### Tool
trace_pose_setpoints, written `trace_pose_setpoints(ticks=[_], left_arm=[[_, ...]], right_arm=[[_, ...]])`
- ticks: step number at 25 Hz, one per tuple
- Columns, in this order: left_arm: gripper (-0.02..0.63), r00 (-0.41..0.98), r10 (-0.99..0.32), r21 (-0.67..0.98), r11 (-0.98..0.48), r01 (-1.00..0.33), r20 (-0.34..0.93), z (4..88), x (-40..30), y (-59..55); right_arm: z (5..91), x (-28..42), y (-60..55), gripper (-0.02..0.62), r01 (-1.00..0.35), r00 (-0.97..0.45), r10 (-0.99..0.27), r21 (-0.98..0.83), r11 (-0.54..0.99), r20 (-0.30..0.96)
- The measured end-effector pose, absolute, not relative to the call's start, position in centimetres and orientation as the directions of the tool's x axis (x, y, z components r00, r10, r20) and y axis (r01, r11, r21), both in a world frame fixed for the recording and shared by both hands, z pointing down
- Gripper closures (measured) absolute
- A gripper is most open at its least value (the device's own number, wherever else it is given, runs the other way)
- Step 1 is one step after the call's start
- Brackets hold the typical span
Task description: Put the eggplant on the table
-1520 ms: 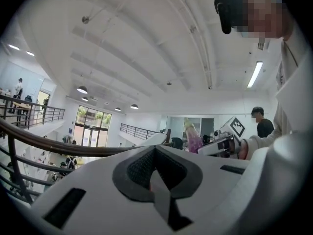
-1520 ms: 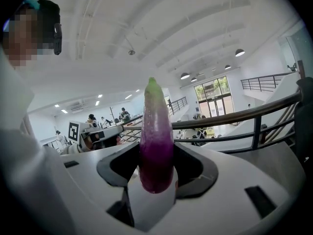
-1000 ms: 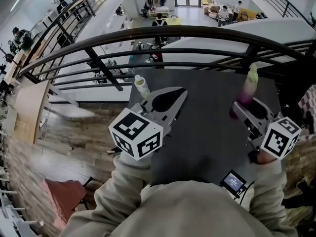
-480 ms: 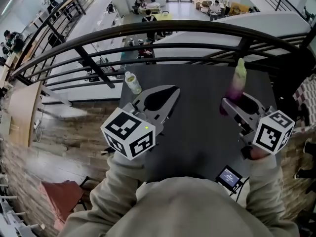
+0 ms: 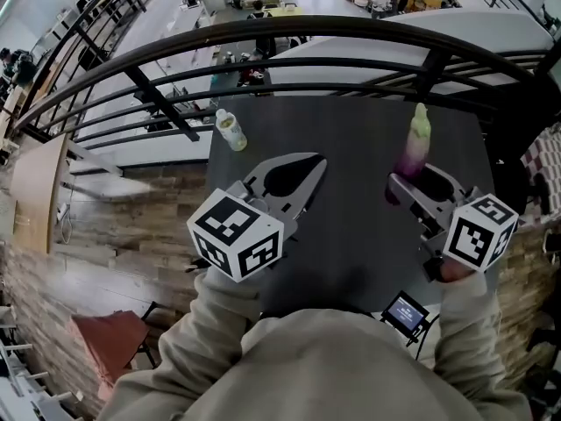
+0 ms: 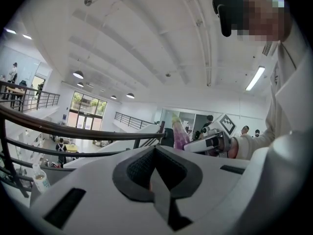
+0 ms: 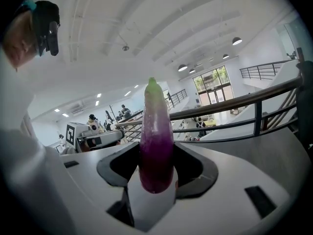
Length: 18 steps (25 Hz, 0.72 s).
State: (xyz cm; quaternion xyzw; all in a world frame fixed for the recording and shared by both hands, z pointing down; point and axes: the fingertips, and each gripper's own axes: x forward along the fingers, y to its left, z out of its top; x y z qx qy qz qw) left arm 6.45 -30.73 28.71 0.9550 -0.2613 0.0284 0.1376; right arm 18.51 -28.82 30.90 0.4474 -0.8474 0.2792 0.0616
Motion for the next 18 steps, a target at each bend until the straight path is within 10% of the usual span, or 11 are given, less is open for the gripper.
trace_pose_setpoints(ticks=[18], left_arm=[[0.604, 0.853, -0.48, 0.339, -0.782, -0.522, 0.205, 35.3, 6.6, -30.1]], right_arm=[[37.5, 19.4, -28.0, 0.367, -0.8, -0.58, -0.68, -0.472, 0.371, 0.449]])
